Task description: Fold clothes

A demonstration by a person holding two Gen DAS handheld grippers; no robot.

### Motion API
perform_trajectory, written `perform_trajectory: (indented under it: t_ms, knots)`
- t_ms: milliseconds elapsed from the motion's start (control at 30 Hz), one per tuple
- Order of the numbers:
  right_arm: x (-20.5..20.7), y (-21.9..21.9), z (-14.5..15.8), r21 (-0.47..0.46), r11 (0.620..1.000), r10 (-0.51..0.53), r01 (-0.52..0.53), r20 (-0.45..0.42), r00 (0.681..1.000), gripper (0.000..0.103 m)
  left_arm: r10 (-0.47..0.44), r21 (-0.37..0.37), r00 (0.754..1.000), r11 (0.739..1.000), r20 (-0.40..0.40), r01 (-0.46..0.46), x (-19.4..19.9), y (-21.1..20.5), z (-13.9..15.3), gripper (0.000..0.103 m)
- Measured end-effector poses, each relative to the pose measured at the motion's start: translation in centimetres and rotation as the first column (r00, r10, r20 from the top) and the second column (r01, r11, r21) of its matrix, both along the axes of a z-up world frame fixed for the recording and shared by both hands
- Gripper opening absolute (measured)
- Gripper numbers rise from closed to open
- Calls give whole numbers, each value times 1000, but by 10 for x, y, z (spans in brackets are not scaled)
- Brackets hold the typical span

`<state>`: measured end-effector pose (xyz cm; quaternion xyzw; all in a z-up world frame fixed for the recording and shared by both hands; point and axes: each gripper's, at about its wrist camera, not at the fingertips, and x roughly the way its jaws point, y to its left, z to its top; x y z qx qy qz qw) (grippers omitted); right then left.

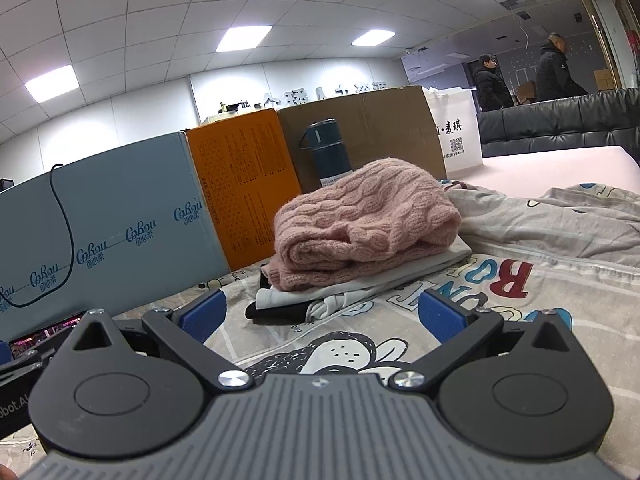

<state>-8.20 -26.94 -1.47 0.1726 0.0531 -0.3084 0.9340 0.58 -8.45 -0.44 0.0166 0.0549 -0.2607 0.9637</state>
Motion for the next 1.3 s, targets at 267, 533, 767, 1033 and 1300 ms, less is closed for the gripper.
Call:
perform_trajectory:
  t_ms: [267,533,767,1033,1300]
  knots:
    - [0,-1,0,3,1000,-6,6,-8,1000,103,-3,2,1000,1000,-3,3,0,0,0,103]
    - [2,-1,0,4,1000,-12,12,-16,1000,103,-6,3,1000,1000,-7,6,1,0,-1,103]
    - [1,0,0,6,1000,-15,15,-17,1000,103,-8,4,1000,1000,-11,8,1,0,0,103]
    - [1,-1,-1,7,1000,-14,15,-15,1000,103,-9,6,1000,1000,-13,9,2,0,0,103]
    - [1,0,0,8,1000,-15,15,-14,1000,103,-10,6,1000,1000,-15,10,2,0,-1,103]
